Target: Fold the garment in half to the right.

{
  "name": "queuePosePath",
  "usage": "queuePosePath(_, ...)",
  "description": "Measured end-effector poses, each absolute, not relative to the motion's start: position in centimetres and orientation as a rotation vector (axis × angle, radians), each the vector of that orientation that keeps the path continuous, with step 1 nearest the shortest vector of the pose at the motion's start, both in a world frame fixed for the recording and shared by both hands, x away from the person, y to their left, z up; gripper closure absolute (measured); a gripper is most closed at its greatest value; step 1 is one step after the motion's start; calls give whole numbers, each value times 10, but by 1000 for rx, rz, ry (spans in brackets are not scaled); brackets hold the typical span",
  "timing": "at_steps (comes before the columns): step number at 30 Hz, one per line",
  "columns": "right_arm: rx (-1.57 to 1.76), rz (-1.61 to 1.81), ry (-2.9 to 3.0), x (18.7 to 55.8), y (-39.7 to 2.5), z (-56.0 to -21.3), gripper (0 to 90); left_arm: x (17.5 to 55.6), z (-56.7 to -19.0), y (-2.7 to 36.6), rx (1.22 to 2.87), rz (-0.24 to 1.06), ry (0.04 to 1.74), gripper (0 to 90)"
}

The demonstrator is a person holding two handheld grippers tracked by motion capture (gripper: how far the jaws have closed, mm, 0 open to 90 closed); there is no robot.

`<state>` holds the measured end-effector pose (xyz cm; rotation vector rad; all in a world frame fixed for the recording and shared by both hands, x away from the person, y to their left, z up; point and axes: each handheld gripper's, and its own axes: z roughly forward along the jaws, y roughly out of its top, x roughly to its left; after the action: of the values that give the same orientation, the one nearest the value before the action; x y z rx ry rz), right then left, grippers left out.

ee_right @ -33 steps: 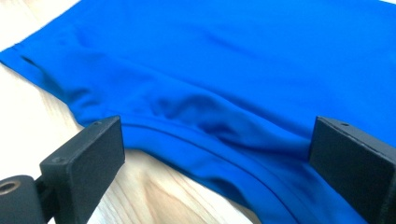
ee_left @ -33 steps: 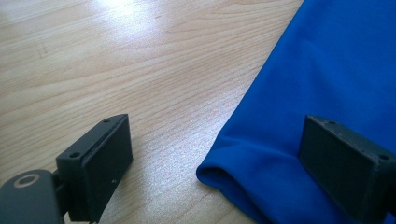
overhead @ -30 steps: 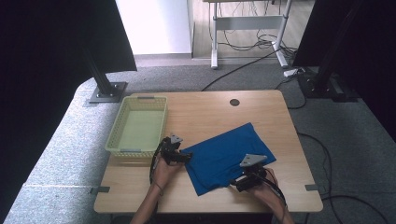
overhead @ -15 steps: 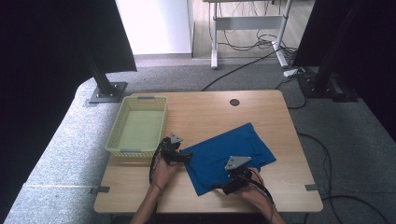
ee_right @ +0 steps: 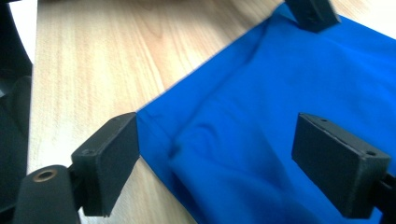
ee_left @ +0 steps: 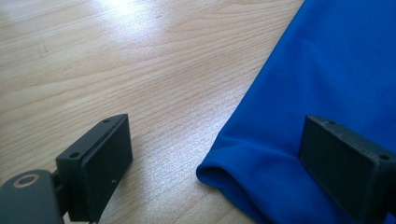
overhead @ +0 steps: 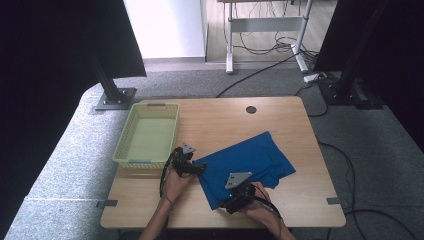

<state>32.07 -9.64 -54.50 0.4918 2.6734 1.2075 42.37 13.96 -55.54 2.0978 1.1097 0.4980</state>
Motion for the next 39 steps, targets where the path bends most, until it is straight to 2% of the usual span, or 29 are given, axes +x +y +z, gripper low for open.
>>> queuePosePath(5, 440, 1218, 2711, 315, -85, -546, 197, 424, -555, 139, 2096, 499, 1114, 94)
queuePosePath(14, 373, 1144, 2758, 308, -66, -554, 203, 423, -555, 139, 2091, 501, 1120, 96)
queuePosePath(18, 430, 1152, 2736, 310, -66, -554, 295, 421, -555, 139, 2088, 498, 1097, 139)
queuePosePath(20, 456, 1151, 2728, 312, -67, -553, 366, 419, -555, 139, 2083, 494, 1074, 201)
queuePosePath(26, 545, 1163, 2684, 319, -73, -552, 637, 409, -554, 135, 2068, 456, 1004, 596)
queuePosePath(30, 583, 1167, 2669, 322, -75, -552, 740, 408, -554, 134, 2063, 402, 983, 777)
queuePosePath(33, 579, 1143, 2663, 321, -74, -551, 767, 409, -554, 135, 2055, 379, 993, 822)
queuePosePath(39, 573, 1143, 2666, 321, -74, -550, 792, 409, -553, 134, 2044, 364, 1014, 842)
